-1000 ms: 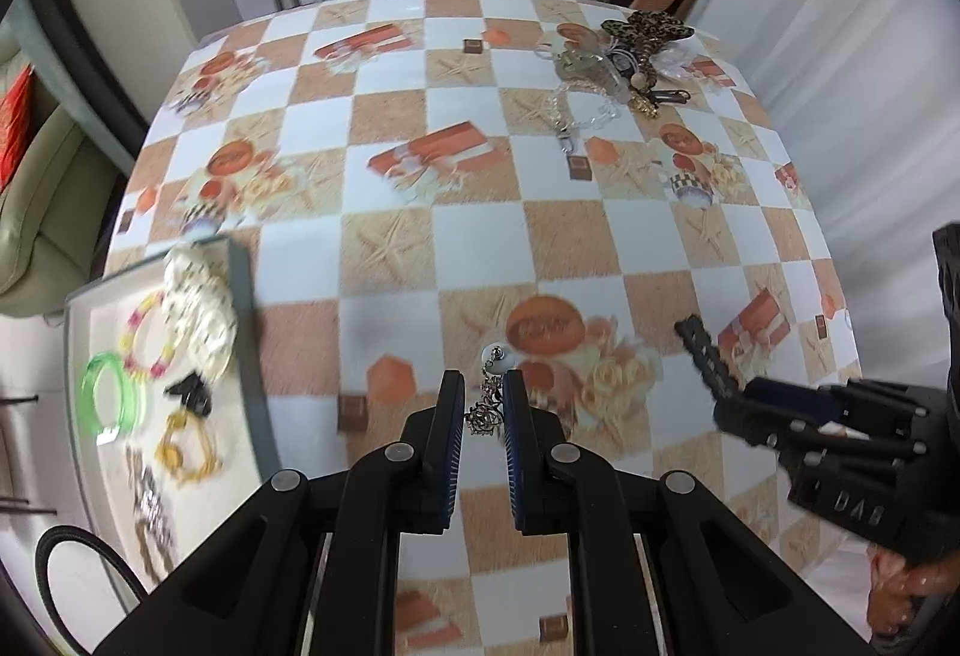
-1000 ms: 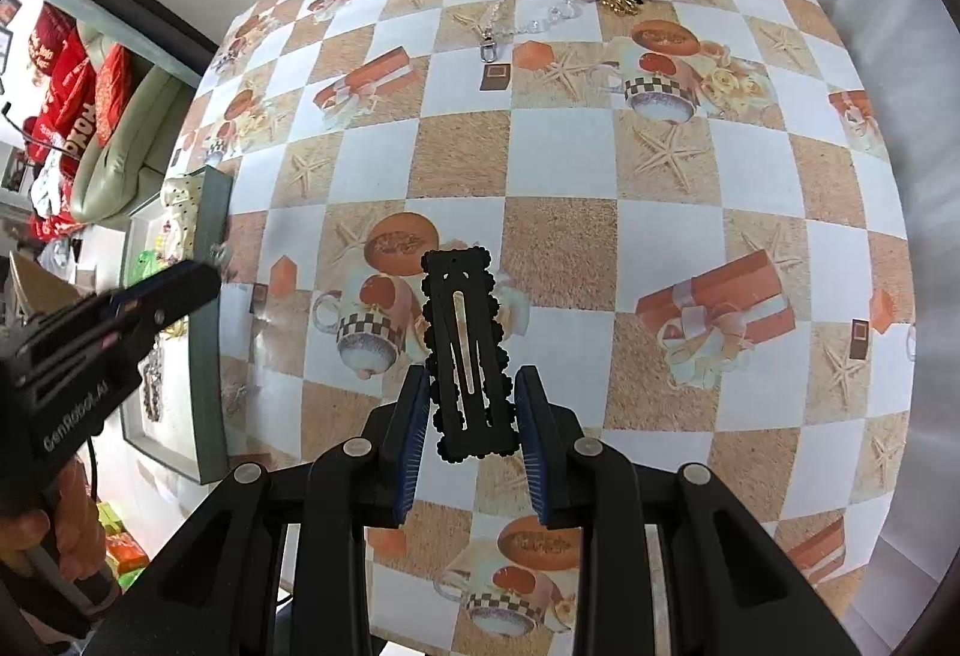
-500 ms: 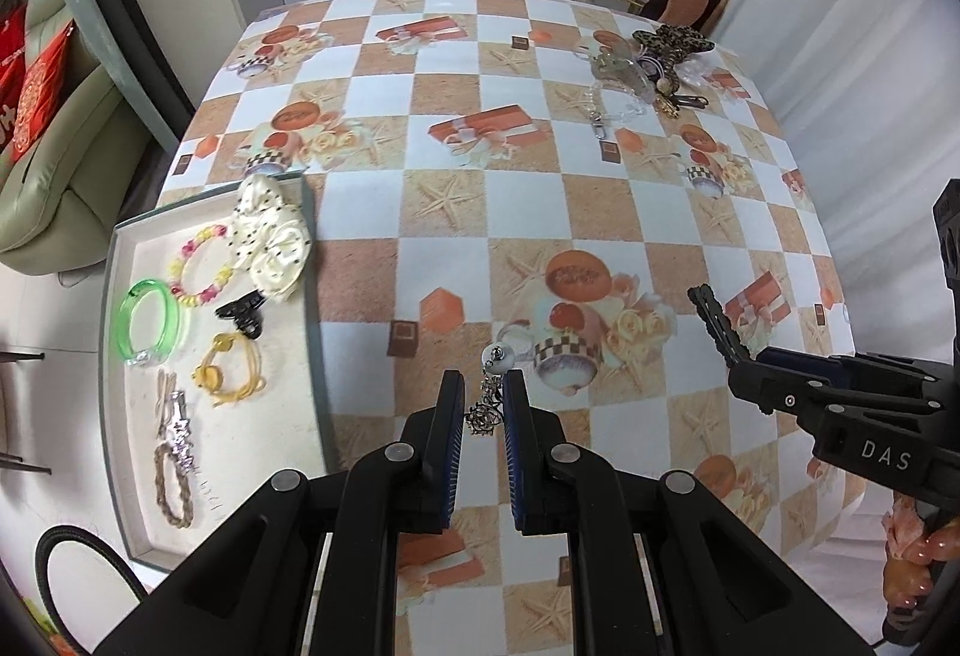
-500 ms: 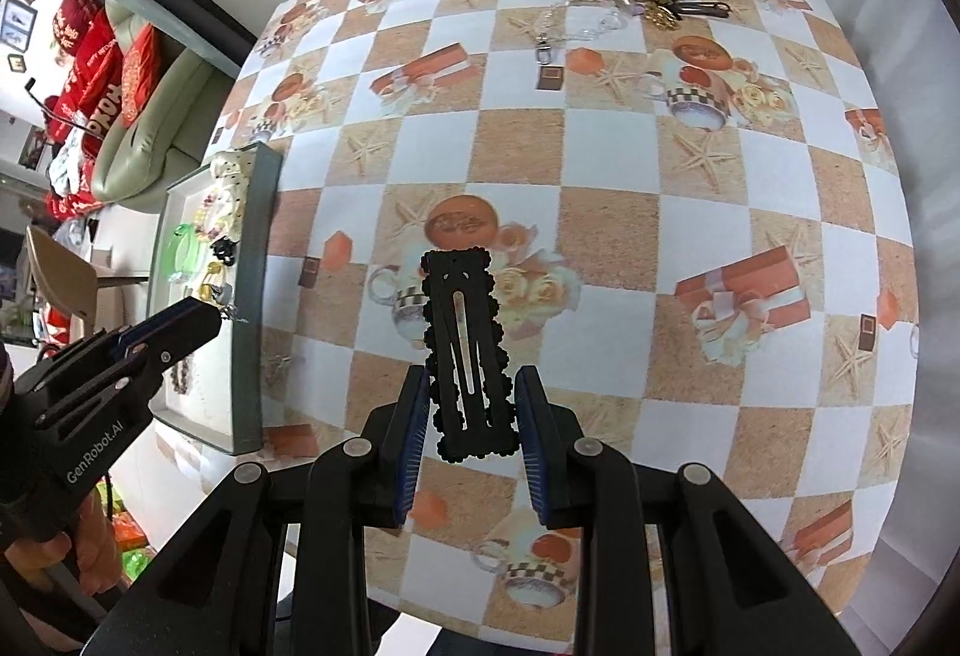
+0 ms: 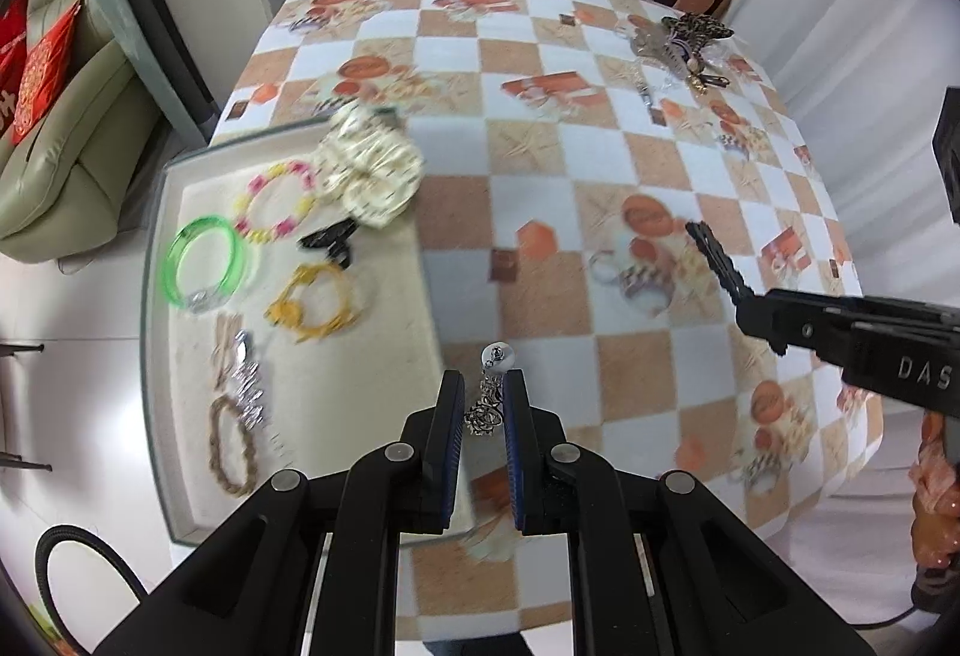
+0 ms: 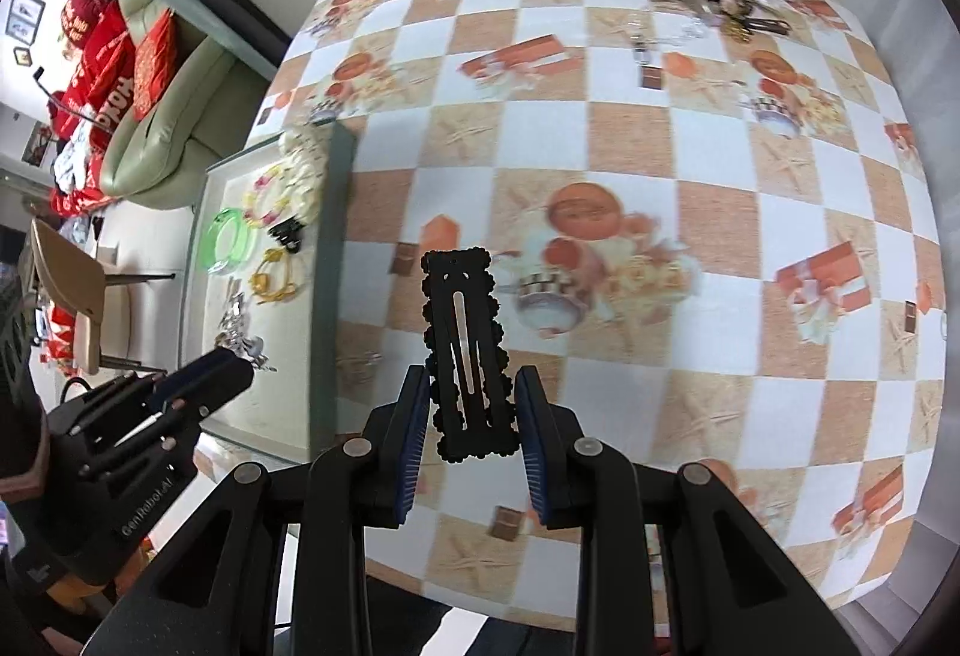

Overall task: Organize jewelry
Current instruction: 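Carry the silver charm and black scalloped clip into the tray while both grippers open to release them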

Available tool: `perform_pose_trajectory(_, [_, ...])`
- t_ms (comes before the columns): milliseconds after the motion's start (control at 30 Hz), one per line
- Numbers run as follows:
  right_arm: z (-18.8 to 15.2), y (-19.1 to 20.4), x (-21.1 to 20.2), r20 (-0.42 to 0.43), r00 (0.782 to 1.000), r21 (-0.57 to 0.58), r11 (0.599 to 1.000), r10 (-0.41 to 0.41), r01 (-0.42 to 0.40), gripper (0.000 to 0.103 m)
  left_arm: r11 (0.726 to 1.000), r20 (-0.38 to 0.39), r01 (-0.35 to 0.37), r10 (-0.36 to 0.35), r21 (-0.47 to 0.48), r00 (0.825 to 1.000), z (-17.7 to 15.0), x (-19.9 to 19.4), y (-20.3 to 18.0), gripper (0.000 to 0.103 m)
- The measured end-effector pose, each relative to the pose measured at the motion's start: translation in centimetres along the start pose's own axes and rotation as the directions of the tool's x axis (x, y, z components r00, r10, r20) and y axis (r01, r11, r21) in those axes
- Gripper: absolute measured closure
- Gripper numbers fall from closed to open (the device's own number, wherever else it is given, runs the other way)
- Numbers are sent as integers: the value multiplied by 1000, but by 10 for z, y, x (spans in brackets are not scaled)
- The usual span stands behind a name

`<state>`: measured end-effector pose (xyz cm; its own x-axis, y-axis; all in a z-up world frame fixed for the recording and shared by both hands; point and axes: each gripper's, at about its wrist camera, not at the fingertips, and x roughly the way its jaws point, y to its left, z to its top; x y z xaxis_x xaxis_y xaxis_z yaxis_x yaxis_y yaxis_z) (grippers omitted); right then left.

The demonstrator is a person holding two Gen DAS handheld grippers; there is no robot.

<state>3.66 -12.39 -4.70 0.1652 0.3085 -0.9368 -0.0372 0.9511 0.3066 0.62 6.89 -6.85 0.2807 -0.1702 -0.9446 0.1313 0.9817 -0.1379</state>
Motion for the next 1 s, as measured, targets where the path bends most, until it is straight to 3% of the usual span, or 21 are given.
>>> perform_pose_trajectory(533, [-16,95,24,-31,999,-89,996,15,-18,71,996,-18,-20,19,-85,1000,-50,-8,93,85])
perform_pose_trajectory(1000, [-10,138,54,-94,995,-160,987,20,-35,71,988,-45,-14,7,-152,999,-62,14,122,85])
